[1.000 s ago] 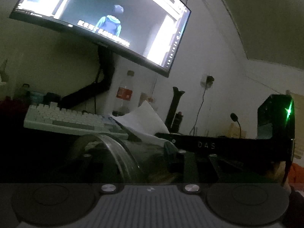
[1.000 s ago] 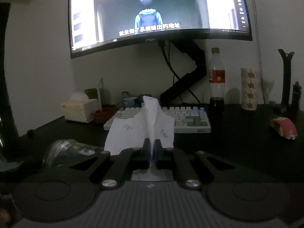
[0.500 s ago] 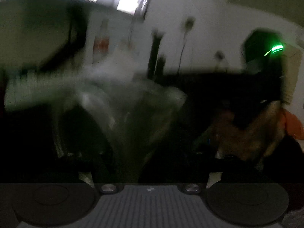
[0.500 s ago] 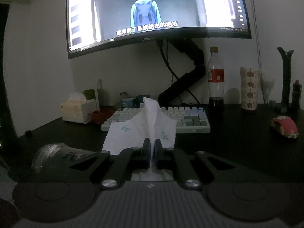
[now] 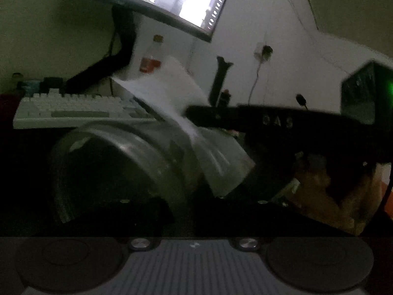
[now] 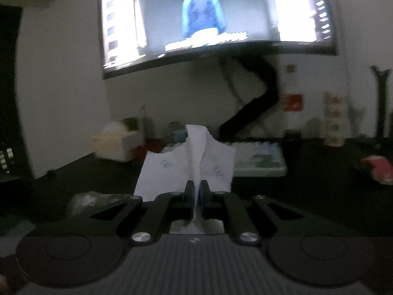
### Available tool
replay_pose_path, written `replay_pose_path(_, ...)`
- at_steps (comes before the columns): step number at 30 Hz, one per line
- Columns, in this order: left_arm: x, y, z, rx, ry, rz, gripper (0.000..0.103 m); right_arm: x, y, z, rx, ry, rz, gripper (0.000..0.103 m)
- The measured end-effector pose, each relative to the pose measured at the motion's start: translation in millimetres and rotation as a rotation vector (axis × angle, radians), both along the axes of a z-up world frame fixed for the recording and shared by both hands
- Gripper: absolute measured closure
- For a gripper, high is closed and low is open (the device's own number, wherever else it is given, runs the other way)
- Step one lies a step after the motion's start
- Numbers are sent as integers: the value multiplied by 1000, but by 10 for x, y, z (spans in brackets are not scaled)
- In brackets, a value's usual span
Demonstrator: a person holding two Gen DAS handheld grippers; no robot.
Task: Clean container
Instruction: 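Wipe the jar's outer wall with the tissue in the right tool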
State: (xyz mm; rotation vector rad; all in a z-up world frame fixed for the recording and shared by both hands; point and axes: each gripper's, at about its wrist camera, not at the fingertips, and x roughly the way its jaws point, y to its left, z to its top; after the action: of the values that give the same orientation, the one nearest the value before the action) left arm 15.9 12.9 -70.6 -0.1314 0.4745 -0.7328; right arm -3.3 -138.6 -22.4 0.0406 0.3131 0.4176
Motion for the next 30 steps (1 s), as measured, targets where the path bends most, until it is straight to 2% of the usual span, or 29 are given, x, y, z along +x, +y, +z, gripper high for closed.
replay_pose_path(4,39,-1,-82,23,5,22,77,-2,120,76,-4,26,138,93)
replay_pose_path(7,92,61,-118,-10,19,22,71,-75,209,97,-21,15,219,93)
replay_pose_path(9,92,70,-124,-9,13,26,69,-69,195,75,-31,1,192,94)
replay_pose_path(12,112,82,-140,-11,12,32,69,83,62,25,-23,8,51,92)
replay_pose_path(14,124,92,-148,-17,11,30,69,122,59,24,-5,22,36,92)
replay_pose_path(16,135,124,-152,-33,22,25,67,51,164,42,-8,14,85,92)
replay_pose_path(19,154,181,-156,-55,44,31,66,-160,385,70,-19,-23,249,95)
replay_pose_path(21,139,197,-136,-39,42,32,58,-170,393,64,-42,-43,243,95)
replay_pose_path(22,125,198,-121,-28,38,30,44,-105,327,55,-40,-35,208,95)
replay_pose_path(23,110,199,-105,-17,33,27,25,-17,240,47,-33,-19,156,95)
replay_pose_path(25,91,190,-90,13,21,48,1,164,80,35,-31,26,47,95)
replay_pose_path(28,102,193,-86,38,7,74,11,329,-41,-1,-16,90,-9,96)
replay_pose_path(30,125,216,-82,37,3,77,11,217,63,-1,-6,69,95,96)
